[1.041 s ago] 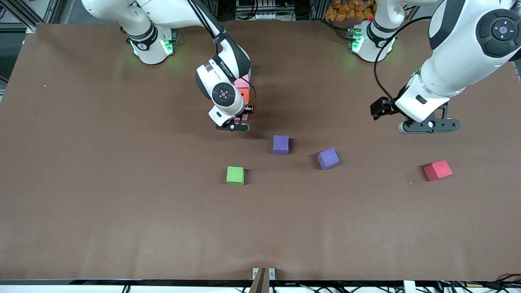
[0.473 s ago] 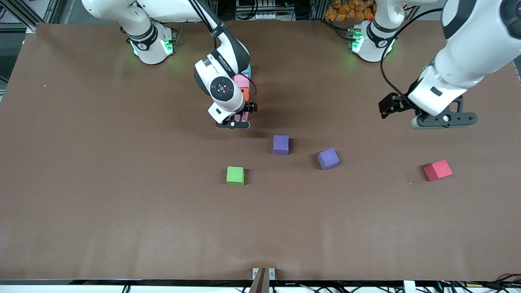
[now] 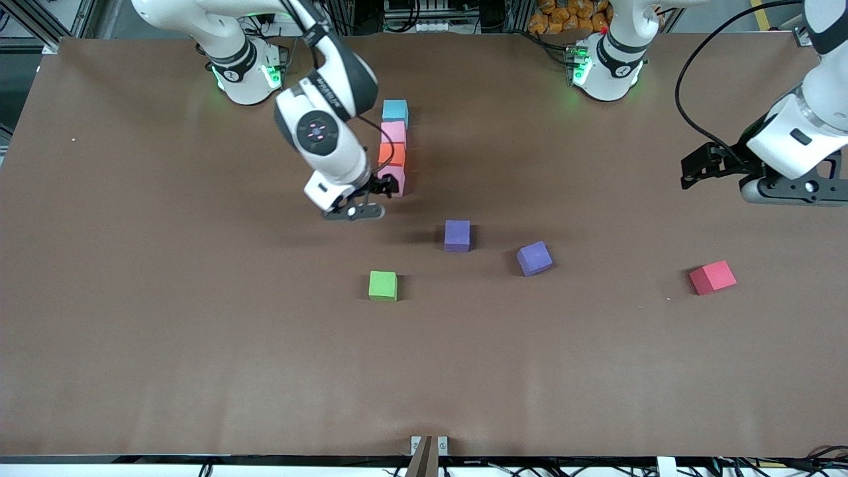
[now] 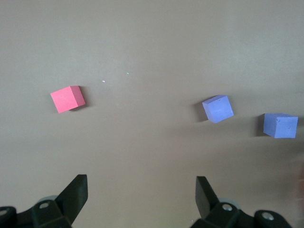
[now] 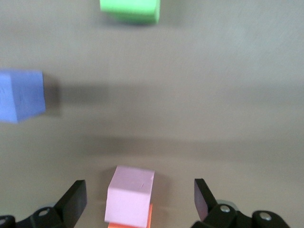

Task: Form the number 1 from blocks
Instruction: 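Grasp the green cube with the right gripper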

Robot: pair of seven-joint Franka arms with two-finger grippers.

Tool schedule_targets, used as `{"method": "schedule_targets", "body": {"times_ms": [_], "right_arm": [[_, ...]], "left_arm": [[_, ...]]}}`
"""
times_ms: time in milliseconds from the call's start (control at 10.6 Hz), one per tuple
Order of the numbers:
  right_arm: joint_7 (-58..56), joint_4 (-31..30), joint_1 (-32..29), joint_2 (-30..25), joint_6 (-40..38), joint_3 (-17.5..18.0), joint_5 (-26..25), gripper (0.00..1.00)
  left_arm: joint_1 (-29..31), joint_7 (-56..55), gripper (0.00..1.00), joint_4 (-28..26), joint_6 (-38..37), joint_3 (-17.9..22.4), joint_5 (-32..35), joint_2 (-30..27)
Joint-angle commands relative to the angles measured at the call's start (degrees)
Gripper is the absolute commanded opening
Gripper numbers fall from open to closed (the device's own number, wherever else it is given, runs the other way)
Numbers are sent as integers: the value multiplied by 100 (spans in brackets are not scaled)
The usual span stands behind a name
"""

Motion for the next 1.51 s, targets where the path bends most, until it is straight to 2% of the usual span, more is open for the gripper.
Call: {"method": "schedule_targets", "body": {"times_ms": [0,95,284,379,568,757,1420], "right_arm": [[26,963,-396,727,-98,39,-82,100],[88,1524,-415,1174,-89,4,-64,100],[509,2579,-319,2053,-62,-320,32,100],[510,2750,-318,2301,25,-365,189,100],[466,2865,-310,2548,533,-453,217,100],[449,3163,-283,2751,562,-480,217,100],[431,3165,-20,2971,614,-542,182,100]], "left_arm": [[0,171,100,-22,-87,73,113,-90],[35,171,100,-13,-87,65,113,-64],[26,171,100,4,-87,48,113,-37],[26,171,100,39,-79,30,113,-20],[9,154,100,39,-61,21,113,-2],[26,136,100,31,-61,12,104,-19],[44,136,100,39,-61,21,87,-63]]}}
